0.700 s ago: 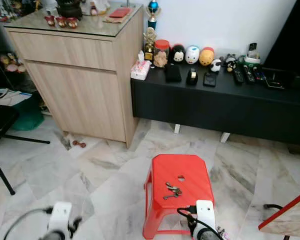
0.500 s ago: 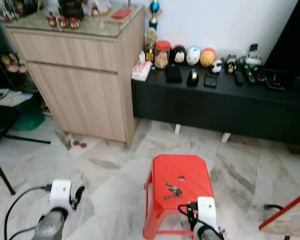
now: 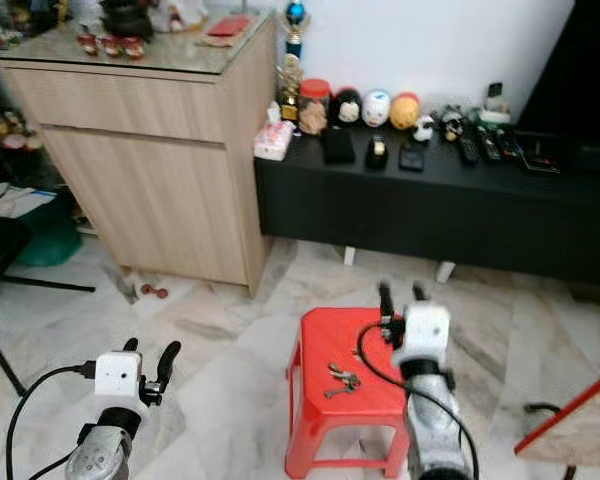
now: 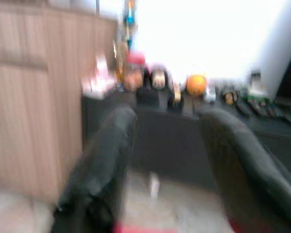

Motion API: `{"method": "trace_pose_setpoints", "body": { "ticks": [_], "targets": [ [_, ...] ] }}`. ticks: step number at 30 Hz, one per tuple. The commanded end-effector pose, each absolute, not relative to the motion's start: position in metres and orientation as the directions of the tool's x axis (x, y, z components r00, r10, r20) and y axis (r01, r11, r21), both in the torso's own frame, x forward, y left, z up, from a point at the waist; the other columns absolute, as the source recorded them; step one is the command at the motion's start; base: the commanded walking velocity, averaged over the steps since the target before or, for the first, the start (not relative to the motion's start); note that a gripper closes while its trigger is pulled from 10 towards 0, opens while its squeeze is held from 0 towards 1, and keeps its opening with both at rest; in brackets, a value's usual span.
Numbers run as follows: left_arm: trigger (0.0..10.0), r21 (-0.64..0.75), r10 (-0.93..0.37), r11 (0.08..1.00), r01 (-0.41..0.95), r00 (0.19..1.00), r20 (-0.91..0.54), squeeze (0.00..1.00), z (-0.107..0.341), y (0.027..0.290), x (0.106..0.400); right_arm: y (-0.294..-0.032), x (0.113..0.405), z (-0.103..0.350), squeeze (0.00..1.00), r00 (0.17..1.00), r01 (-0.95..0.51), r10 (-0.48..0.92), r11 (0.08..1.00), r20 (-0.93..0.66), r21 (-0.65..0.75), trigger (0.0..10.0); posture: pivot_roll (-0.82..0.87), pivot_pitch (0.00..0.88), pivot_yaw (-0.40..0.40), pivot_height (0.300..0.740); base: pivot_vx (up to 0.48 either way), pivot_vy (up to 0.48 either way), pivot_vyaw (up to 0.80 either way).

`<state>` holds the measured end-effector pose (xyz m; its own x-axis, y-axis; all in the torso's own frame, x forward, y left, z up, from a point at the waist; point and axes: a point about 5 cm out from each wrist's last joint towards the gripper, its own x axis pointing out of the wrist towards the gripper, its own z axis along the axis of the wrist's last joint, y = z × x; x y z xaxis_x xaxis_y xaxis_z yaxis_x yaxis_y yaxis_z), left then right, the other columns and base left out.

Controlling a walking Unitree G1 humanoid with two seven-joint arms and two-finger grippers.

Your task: Hang keys on a hook

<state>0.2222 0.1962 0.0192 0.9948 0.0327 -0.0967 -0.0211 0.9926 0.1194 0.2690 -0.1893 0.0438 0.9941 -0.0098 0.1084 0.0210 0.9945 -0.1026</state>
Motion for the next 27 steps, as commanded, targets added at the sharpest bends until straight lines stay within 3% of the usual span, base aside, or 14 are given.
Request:
{"method": "trace_pose_setpoints", "body": {
  "ticks": [1, 6, 15, 23, 27],
  "targets": [
    [10.0, 0.118, 0.008, 0.993, 0.005, 0.994, -0.105, 0.00, 0.019, 0.189, 0.222, -0.187, 0.260, 0.032, 0.00, 0.999, 0.009, -0.004, 0.995, 0.054, -0.101, 10.0, -0.03, 0.000, -0.063, 0.740, 0.000, 0.000, 0.00],
    [10.0, 0.108, 0.040, 0.994, -0.030, 0.995, -0.091, 0.00, 0.026, 0.194, 0.219, -0.187, 0.242, 0.010, 0.00, 0.994, 0.016, -0.020, 0.999, -0.108, -0.042, 10.0, -0.01, 0.000, -0.063, 0.740, 0.000, 0.000, 0.00],
    [10.0, 0.121, 0.050, 0.992, -0.037, 0.993, -0.107, 0.00, 0.025, 0.199, 0.213, -0.193, 0.219, -0.002, 0.00, 0.978, 0.074, -0.079, 0.997, -0.192, -0.033, 10.0, -0.02, 0.000, -0.041, 0.740, 0.000, 0.000, 0.00],
    [10.0, 0.122, 0.051, 0.992, -0.038, 0.992, -0.111, 0.00, 0.028, 0.199, 0.218, -0.188, 0.221, -0.002, 0.00, 0.968, 0.051, -0.056, 0.998, -0.244, -0.024, 10.0, -0.01, 0.000, -0.041, 0.740, 0.000, 0.000, 0.00],
    [10.0, 0.113, 0.044, 0.993, -0.030, 0.992, -0.122, 0.00, 0.026, 0.197, 0.216, -0.186, 0.223, 0.002, 0.00, 0.968, 0.037, -0.042, 0.999, -0.247, -0.026, 10.0, -0.02, 0.000, -0.044, 0.710, 0.000, 0.000, 0.00]
  ]
}}
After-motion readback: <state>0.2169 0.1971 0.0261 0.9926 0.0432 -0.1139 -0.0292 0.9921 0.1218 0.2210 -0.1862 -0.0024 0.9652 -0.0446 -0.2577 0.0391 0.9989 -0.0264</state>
